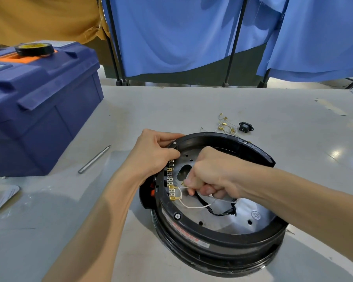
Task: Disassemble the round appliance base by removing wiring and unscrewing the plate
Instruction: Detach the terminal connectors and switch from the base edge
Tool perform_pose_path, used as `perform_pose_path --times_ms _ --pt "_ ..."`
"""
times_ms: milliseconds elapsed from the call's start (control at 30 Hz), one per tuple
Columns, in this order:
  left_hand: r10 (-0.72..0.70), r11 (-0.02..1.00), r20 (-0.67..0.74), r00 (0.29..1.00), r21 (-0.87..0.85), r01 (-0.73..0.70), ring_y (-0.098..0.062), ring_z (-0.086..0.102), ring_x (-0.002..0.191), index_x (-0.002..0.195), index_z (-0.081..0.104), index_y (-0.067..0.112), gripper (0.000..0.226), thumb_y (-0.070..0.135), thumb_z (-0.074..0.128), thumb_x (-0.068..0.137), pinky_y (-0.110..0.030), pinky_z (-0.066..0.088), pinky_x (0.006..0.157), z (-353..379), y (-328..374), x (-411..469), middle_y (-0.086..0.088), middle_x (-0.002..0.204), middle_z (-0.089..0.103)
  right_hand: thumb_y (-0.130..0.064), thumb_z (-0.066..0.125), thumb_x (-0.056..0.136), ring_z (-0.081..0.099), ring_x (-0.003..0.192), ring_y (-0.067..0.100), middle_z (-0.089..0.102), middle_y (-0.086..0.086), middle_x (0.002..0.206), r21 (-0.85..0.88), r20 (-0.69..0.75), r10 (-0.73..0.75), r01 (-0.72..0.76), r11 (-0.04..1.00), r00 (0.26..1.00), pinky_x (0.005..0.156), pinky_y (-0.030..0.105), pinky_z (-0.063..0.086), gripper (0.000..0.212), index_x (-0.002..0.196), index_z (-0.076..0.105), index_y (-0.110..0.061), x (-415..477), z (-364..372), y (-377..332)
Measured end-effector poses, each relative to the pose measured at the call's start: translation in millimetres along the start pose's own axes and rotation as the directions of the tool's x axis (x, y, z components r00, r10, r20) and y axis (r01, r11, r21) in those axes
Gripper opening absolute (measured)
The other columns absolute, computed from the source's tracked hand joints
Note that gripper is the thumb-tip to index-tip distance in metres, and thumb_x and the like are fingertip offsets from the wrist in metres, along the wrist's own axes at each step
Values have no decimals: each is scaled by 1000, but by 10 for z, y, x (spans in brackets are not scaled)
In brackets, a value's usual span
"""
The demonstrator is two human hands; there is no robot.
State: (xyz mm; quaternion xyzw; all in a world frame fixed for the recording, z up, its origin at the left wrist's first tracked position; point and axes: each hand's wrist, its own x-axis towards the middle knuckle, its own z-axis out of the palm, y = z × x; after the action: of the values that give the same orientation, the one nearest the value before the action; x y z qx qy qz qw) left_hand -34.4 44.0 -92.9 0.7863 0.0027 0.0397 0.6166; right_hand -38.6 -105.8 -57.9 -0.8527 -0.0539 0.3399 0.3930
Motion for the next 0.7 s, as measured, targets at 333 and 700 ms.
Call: perform_pose_path --times_ms 333,700 --pt "-16 1000 6 1000 15 16 -12 73 85 100 75 24 43 -9 64 75 -31 57 79 5 20 -23 5 87 77 -6 71 83 19 23 11 45 7 32 22 6 -256 256 966 967 35 9 18 8 79 70 0 -102 -124 -24" --pt "-17 1000 -18 1000 26 18 -15 72 92 98 76 27 45 -10 64 74 -40 56 90 9 20 -28 6 89 77 5 49 88 24 29 12 46 10 41 -66 105 -97 105 992 990 35 12 19 12 78 51 -2 -54 93 -115"
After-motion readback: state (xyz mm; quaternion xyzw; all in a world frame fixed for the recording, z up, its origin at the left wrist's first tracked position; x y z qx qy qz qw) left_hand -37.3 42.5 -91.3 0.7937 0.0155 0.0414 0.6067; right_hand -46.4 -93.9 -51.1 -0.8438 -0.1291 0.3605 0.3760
